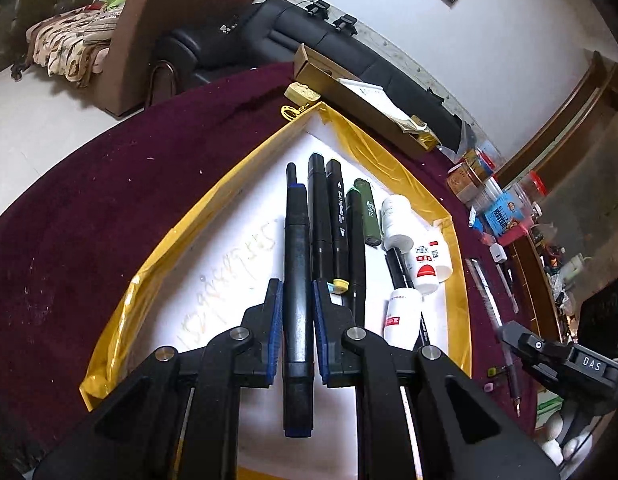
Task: Organize rigid objects
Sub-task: 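Carry the blue-capped pen and clear pen over the tray, then open both grippers to release the pens into the tray, then lift both grippers out of the tray and swing them toward the carpet, then move both grippers over the two black markers lying on the carpet, then grasp the pink-capped black marker with the right gripper while the left grasps the yellow-capped marker, then carry the yellow-capped and pink-capped markers over the tray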
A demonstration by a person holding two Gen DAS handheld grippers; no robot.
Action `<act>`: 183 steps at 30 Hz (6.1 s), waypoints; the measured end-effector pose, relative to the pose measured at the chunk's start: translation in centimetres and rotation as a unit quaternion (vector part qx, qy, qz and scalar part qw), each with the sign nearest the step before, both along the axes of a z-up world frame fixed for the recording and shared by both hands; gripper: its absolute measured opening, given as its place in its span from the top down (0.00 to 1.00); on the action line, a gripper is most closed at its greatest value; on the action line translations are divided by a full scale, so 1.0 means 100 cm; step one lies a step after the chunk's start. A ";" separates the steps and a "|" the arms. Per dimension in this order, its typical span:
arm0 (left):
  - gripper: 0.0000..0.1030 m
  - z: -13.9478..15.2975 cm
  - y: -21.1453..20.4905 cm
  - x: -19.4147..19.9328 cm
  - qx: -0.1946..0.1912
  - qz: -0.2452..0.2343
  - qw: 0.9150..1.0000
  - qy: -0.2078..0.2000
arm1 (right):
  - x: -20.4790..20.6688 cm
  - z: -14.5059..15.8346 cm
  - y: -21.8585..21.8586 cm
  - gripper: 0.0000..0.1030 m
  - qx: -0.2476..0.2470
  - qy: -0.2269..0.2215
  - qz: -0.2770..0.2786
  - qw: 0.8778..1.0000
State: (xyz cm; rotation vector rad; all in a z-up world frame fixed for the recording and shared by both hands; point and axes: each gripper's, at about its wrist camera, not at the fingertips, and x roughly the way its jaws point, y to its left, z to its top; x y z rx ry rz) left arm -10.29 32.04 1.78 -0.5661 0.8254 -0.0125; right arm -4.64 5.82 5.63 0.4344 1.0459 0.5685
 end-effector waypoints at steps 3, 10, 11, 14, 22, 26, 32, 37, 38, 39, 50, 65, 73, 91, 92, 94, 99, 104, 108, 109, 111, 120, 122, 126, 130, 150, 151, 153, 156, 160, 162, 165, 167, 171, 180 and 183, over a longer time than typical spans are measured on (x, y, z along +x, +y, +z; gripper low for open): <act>0.87 0.001 0.001 0.001 0.005 0.002 1.000 0.000 | 0.005 -0.008 0.026 0.92 0.002 0.016 0.013 1.000; 0.81 0.007 0.010 -0.003 -0.016 -0.005 1.000 -0.015 | 0.016 -0.031 0.072 0.92 0.008 0.061 0.028 0.998; 0.81 0.008 0.011 -0.004 -0.020 -0.006 1.000 -0.017 | 0.016 -0.035 0.078 0.92 0.006 0.065 0.030 0.997; 0.80 0.010 0.015 -0.007 -0.029 -0.013 0.999 -0.022 | 0.016 -0.041 0.084 0.92 -0.001 0.072 0.030 0.997; 0.58 0.017 0.009 -0.008 -0.030 -0.033 0.998 -0.033 | 0.013 -0.037 0.087 0.92 -0.028 0.048 0.017 0.998; 0.51 0.020 0.005 -0.010 -0.027 -0.034 0.998 -0.034 | 0.006 -0.031 0.079 0.92 -0.022 0.037 0.012 0.999; 0.46 0.023 0.006 -0.013 -0.027 -0.019 0.999 -0.032 | -0.001 -0.020 0.049 0.91 0.013 0.019 -0.001 1.000; 0.39 0.027 0.004 -0.017 -0.020 -0.003 0.999 -0.035 | -0.006 -0.012 0.004 0.81 0.013 -0.005 -0.045 0.999; 0.39 0.029 0.001 -0.017 -0.018 -0.005 0.999 -0.036 | -0.008 -0.012 -0.007 0.81 0.014 -0.007 -0.055 0.998; 0.39 0.030 -0.002 -0.017 -0.015 -0.008 0.999 -0.038 | -0.010 -0.011 -0.020 0.81 0.018 -0.008 -0.067 0.998; 0.39 0.039 -0.084 -0.006 0.081 -0.101 0.991 -0.023 | -0.025 -0.013 -0.129 0.80 0.044 -0.011 -0.170 0.984; 0.40 0.020 -0.127 0.042 0.206 -0.116 0.971 0.042 | -0.041 -0.010 -0.212 0.73 0.053 -0.015 -0.232 0.971; 0.38 0.064 -0.138 0.001 0.127 -0.126 0.983 -0.047 | -0.046 -0.028 -0.241 0.66 0.008 0.022 -0.256 0.966; 0.35 0.059 -0.191 -0.021 0.105 -0.210 0.971 -0.047 | -0.004 -0.035 -0.149 0.63 -0.129 -0.005 -0.129 0.983; 0.35 0.058 -0.192 -0.021 0.103 -0.211 0.971 -0.045 | -0.004 -0.034 -0.144 0.63 -0.129 -0.008 -0.122 0.984; 0.35 0.057 -0.192 -0.022 0.096 -0.214 0.971 -0.040 | -0.004 -0.034 -0.147 0.63 -0.119 -0.002 -0.118 0.986; 0.35 0.058 -0.199 -0.026 0.095 -0.218 0.970 -0.043 | -0.012 -0.032 -0.198 0.63 -0.028 0.024 -0.161 0.986; 0.35 0.050 -0.215 -0.023 0.094 -0.244 0.965 -0.030 | -0.037 -0.024 -0.250 0.63 -0.022 0.014 -0.204 0.979; 0.35 0.042 -0.229 -0.022 0.091 -0.258 0.962 -0.018 | -0.057 -0.023 -0.260 0.63 -0.049 0.017 -0.191 0.980; 0.35 0.041 -0.232 -0.021 0.092 -0.260 0.961 -0.017 | -0.061 -0.024 -0.261 0.63 -0.049 0.018 -0.190 0.980; 0.35 0.040 -0.236 -0.020 0.095 -0.264 0.960 -0.014 | -0.069 -0.026 -0.263 0.63 -0.042 0.025 -0.189 0.981; 0.35 0.032 -0.240 -0.014 0.093 -0.256 0.962 0.004 | -0.066 -0.051 -0.244 0.63 0.046 0.093 -0.202 0.974; 0.35 0.031 -0.239 -0.015 0.090 -0.254 0.963 0.006 | -0.056 -0.046 -0.242 0.63 0.021 0.086 -0.230 0.969; 0.35 0.032 -0.237 -0.016 0.091 -0.253 0.963 0.005 | -0.038 -0.039 -0.233 0.60 -0.020 0.079 -0.270 0.960; 0.35 0.032 -0.239 -0.016 0.091 -0.254 0.963 0.002 | -0.021 -0.033 -0.188 0.58 -0.183 0.028 -0.233 0.955; 0.36 0.012 -0.370 0.078 0.262 -0.372 0.890 -0.021 | -0.050 -0.037 -0.245 0.87 -0.189 -0.032 -0.251 0.949; 0.36 0.005 -0.378 0.085 0.276 -0.382 0.882 -0.019 | -0.049 -0.038 -0.247 0.86 -0.182 -0.033 -0.251 0.950; 0.35 -0.011 -0.394 0.097 0.299 -0.399 0.867 -0.007 | -0.051 -0.039 -0.253 0.86 -0.160 -0.032 -0.254 0.953; 0.42 -0.011 -0.394 0.107 0.277 -0.399 0.874 -0.004 | -0.053 -0.043 -0.261 0.86 -0.130 -0.032 -0.257 0.957; 0.85 -0.004 -0.385 0.096 0.254 -0.407 0.877 0.001 | -0.054 -0.045 -0.267 0.86 -0.101 -0.031 -0.260 0.960; 0.89 -0.003 -0.377 0.082 0.240 -0.411 0.879 0.006 | -0.055 -0.045 -0.268 0.86 -0.095 -0.030 -0.261 0.960; 0.89 -0.002 -0.366 0.065 0.225 -0.409 0.884 0.014 | -0.055 -0.046 -0.269 0.86 -0.090 -0.030 -0.261 0.961; 0.88 -0.002 -0.367 0.062 0.228 -0.403 0.886 0.015 | -0.056 -0.046 -0.269 0.86 -0.090 -0.030 -0.262 0.960; 0.53 -0.008 -0.387 0.075 0.223 -0.405 0.887 0.004 | -0.057 -0.046 -0.270 0.86 -0.089 -0.030 -0.262 0.960; 0.88 0.002 -0.361 0.048 0.187 -0.396 0.898 -0.040 | -0.055 -0.044 -0.268 0.86 -0.100 -0.029 -0.257 0.961; 0.88 0.015 -0.333 0.035 0.134 -0.378 0.915 -0.049 | -0.052 -0.041 -0.258 0.87 -0.135 -0.032 -0.247 0.959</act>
